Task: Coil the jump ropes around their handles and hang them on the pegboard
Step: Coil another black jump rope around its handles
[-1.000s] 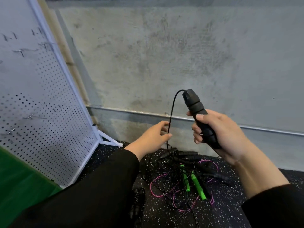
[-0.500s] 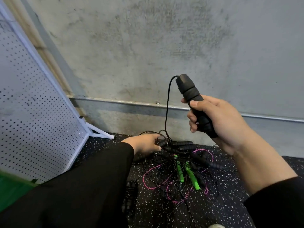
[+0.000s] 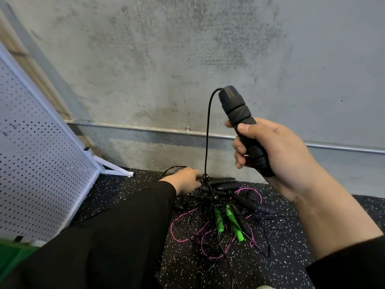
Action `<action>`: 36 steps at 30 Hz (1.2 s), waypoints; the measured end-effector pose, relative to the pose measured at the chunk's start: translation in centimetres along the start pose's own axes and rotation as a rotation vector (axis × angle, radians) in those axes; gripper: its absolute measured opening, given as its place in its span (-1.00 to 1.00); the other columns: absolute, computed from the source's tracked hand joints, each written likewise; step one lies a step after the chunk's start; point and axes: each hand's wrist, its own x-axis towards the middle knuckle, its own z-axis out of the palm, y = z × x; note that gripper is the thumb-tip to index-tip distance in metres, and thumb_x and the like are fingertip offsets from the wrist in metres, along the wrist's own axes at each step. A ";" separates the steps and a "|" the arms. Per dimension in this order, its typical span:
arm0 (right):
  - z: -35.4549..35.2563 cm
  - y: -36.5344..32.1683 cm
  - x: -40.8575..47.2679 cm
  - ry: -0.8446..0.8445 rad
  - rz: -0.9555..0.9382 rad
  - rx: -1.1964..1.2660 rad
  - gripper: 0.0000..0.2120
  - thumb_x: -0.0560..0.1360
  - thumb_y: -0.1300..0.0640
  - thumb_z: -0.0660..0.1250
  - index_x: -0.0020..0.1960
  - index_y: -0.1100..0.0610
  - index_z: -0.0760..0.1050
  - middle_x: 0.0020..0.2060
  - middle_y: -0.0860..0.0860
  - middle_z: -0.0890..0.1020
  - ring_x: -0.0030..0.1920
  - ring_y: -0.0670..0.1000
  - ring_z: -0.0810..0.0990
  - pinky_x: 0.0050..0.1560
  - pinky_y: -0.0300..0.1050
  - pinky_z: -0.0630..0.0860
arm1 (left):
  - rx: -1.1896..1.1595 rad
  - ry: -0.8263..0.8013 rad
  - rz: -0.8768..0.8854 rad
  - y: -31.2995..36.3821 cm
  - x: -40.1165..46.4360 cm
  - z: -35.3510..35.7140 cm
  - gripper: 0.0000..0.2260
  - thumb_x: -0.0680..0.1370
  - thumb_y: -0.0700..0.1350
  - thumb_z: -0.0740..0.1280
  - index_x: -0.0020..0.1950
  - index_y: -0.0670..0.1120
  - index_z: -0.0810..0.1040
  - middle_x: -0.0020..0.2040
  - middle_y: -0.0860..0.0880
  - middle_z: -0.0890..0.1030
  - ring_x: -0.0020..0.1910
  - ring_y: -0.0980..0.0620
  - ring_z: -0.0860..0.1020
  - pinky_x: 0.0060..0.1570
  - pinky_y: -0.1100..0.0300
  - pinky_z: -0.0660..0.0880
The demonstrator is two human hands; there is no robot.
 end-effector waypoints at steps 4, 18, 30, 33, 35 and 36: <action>-0.3 -0.5 -0.2 0.016 -0.015 0.020 -0.74 0.59 0.13 0.29 0.19 0.26 0.56 -0.36 0.07 0.45 -0.36 0.06 0.42 -0.31 -0.06 0.44 | 0.055 -0.179 0.034 0.1 -0.7 0.3 -0.77 0.67 -0.06 0.27 0.28 -0.08 0.58 0.27 -0.07 0.60 0.11 -0.06 0.53 0.03 0.17 0.40; -2.2 0.6 0.5 0.360 0.105 -0.254 -0.87 0.60 0.11 0.31 0.10 0.13 0.43 -0.19 0.08 0.64 -0.40 0.04 0.56 -0.34 -0.04 0.55 | -1.078 -0.028 -0.294 1.9 -3.5 -4.8 -0.78 0.67 -0.26 0.10 -0.04 -0.17 0.51 -0.34 -0.05 0.35 -0.37 0.02 0.34 -0.26 0.06 0.50; 2.6 2.9 0.8 0.182 0.310 -0.344 -0.75 0.58 0.18 0.32 0.20 0.05 0.34 -0.15 0.14 0.69 -0.26 0.18 0.73 -0.39 -0.07 0.58 | -1.740 0.221 0.127 7.2 -7.3 -9.5 -0.83 0.66 -0.25 0.30 -0.11 -0.26 0.56 -0.33 -0.09 0.53 -0.44 0.08 0.59 -0.31 0.25 0.63; 3.2 3.4 1.1 0.157 0.275 -0.304 -0.79 0.56 0.25 0.29 0.15 0.08 0.37 -0.22 0.12 0.70 -0.37 0.11 0.65 -0.41 -0.08 0.55 | -1.648 0.327 0.163 7.2 -7.7 -9.7 -0.87 0.64 -0.17 0.36 -0.01 -0.24 0.60 -0.26 -0.09 0.57 -0.37 0.06 0.60 -0.28 0.25 0.61; 3.2 3.4 1.4 0.235 0.212 -0.296 -0.83 0.54 0.29 0.28 0.09 0.12 0.40 -0.33 0.09 0.62 -0.42 0.06 0.58 -0.44 -0.11 0.52 | -1.532 0.362 0.158 7.1 -8.0 -9.8 -0.79 0.67 -0.09 0.33 0.01 -0.23 0.62 -0.28 -0.07 0.60 -0.32 0.03 0.60 -0.27 0.23 0.60; 3.0 3.3 1.5 0.282 0.179 -0.282 -0.85 0.53 0.30 0.28 0.07 0.14 0.41 -0.34 0.09 0.60 -0.43 0.05 0.55 -0.46 -0.13 0.50 | -1.468 0.345 0.150 7.0 -8.2 -9.8 -0.75 0.68 -0.06 0.29 0.00 -0.23 0.62 -0.27 -0.08 0.62 -0.29 0.01 0.61 -0.26 0.20 0.60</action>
